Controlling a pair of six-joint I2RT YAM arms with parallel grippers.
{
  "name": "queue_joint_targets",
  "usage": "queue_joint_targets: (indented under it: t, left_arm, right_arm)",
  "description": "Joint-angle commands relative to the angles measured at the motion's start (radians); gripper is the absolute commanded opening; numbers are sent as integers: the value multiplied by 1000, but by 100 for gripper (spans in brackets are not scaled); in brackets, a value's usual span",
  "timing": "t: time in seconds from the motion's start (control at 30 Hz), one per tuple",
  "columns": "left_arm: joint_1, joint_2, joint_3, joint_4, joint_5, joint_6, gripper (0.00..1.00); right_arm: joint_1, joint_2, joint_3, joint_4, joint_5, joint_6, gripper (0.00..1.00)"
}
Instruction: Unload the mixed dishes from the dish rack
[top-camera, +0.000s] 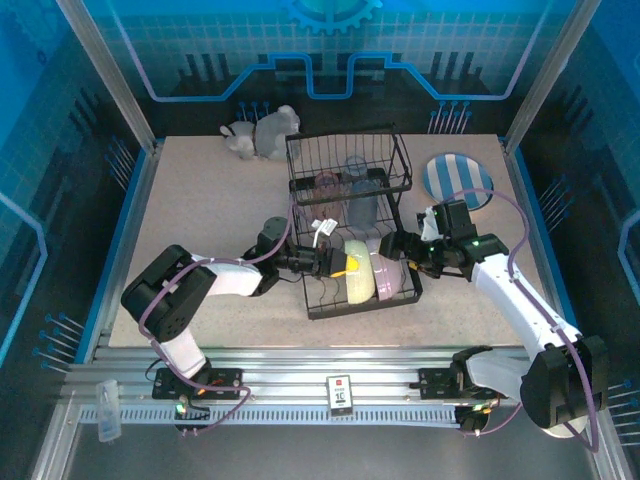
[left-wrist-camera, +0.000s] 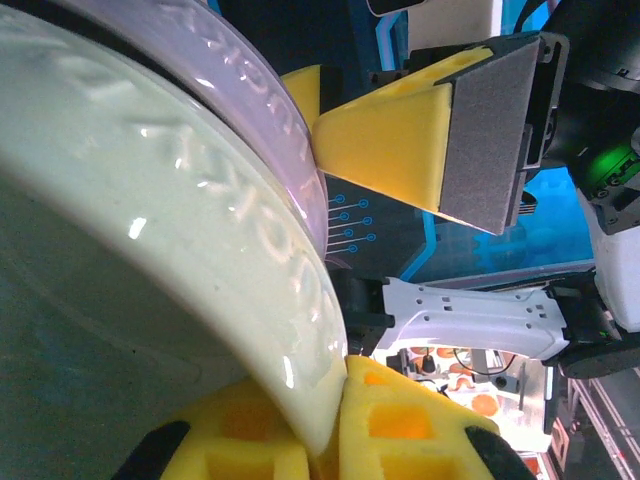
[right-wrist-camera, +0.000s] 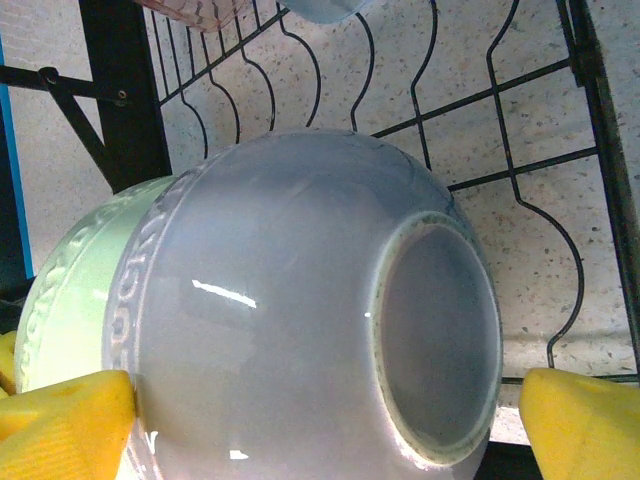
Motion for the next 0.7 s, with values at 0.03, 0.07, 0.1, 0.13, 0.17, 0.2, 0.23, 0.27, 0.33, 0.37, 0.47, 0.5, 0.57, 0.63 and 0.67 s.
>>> queue_joint_targets:
  t: [0.03, 0.07, 0.1, 0.13, 0.17, 0.2, 0.23, 0.27, 0.33, 0.37, 0.47, 0.5, 0.57, 0.63, 0.67]
  left_arm:
    - [-18, -13, 57, 422, 41, -120, 0]
    - [-20, -9, 62, 421, 36, -124, 0]
    - [-23, -12, 59, 421, 29, -114, 0]
    - [-23, -13, 55, 421, 16, -111, 0]
    - [-23, -7, 58, 421, 7, -120, 0]
    - [-21, 1, 65, 421, -2, -139, 0]
    - [-22, 9, 70, 422, -16, -157, 0]
    - [-21, 11, 73, 421, -33, -168, 0]
    - [-21, 9, 71, 421, -72, -187, 0]
    - [-21, 6, 72, 421, -87, -193, 0]
    - [-14, 8, 72, 421, -135, -242, 0]
    - [-14, 9, 76, 421, -135, -249, 0]
    - [-15, 1, 79, 421, -124, -243, 0]
    - [-6, -6, 63, 421, -134, -245, 0]
    - [-1, -7, 56, 421, -140, -248, 0]
  right_arm:
    - [-12, 7, -13, -93, 59, -24, 98]
    - [-14, 7, -13, -94, 59, -24, 98]
    - [-16, 7, -15, -94, 59, -24, 98]
    - [-18, 7, -16, -94, 58, -24, 98]
    - [-20, 9, -18, -92, 55, -23, 98]
    - [-22, 9, -17, -92, 53, -24, 98]
    - [-23, 10, -16, -92, 53, -24, 98]
    - [-24, 11, -15, -90, 54, -24, 98]
    - [-27, 13, -17, -87, 52, -24, 98]
    - [-28, 14, -14, -86, 52, -23, 98]
    - [-29, 15, -14, -84, 49, -24, 98]
    - [-29, 15, -14, -83, 49, -25, 98]
    - [-30, 15, -15, -83, 47, -27, 98]
    - [-31, 15, -16, -83, 47, -29, 98]
    - [-31, 15, -17, -81, 46, -29, 98]
